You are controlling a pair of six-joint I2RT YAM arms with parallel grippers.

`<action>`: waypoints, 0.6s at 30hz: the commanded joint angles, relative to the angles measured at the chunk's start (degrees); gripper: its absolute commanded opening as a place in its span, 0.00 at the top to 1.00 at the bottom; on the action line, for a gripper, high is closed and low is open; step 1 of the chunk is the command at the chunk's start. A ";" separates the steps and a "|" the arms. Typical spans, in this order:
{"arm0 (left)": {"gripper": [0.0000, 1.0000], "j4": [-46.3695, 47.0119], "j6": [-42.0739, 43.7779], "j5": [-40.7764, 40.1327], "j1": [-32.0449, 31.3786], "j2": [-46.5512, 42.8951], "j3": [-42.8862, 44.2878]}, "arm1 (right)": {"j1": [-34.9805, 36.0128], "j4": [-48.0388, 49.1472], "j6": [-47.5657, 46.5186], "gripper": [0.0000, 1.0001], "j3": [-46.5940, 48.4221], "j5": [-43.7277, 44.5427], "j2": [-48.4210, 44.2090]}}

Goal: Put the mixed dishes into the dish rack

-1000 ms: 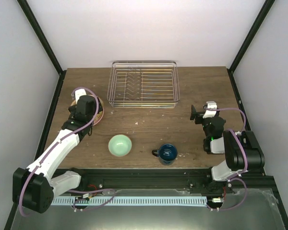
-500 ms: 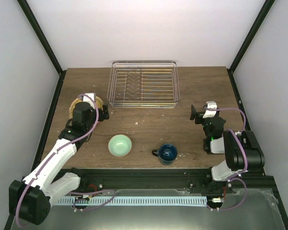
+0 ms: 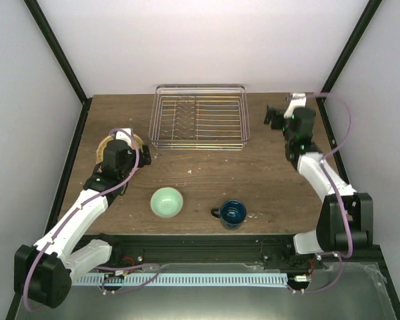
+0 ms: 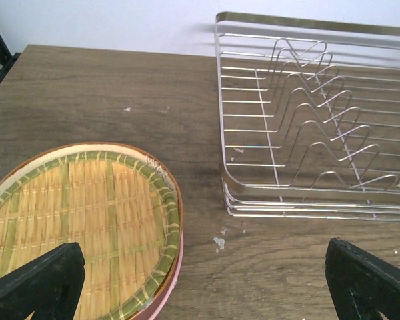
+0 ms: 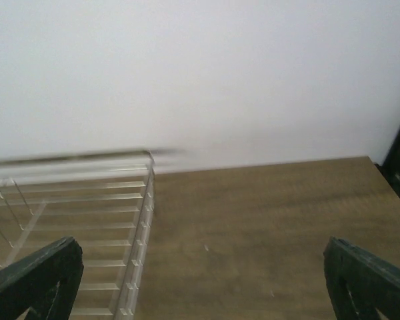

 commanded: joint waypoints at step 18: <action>0.00 -3.25 -3.26 -2.98 0.07 2.03 3.05 | 7.18 -50.26 10.87 0.00 42.80 -5.16 29.42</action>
